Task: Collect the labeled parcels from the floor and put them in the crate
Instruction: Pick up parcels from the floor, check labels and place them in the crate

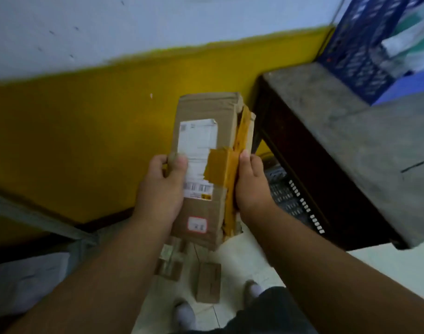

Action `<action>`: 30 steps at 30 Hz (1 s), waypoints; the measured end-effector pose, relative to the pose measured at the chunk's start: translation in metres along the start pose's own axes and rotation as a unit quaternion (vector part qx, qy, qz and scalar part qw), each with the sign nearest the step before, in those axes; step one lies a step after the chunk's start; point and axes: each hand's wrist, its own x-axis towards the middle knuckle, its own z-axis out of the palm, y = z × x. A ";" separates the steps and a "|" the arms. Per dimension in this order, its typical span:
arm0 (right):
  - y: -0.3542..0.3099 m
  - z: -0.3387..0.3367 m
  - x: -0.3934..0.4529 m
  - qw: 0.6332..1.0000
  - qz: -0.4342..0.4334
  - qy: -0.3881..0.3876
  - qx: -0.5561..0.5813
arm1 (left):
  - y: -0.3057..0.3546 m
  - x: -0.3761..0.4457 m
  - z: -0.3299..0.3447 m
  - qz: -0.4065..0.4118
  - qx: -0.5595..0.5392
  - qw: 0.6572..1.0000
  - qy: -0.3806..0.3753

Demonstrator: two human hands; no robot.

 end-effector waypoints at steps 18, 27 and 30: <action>-0.058 -0.031 -0.055 0.941 -0.181 -0.274 -0.083 | 0.047 -0.167 0.009 -0.026 0.023 0.934 0.356; -0.010 -0.039 -0.206 0.785 -0.166 -0.573 -0.165 | -0.014 -0.385 -0.008 -0.121 -0.003 0.824 0.553; 0.003 -0.054 -0.274 0.745 -0.227 -0.607 -0.158 | -0.030 -0.457 -0.003 -0.136 -0.025 0.780 0.611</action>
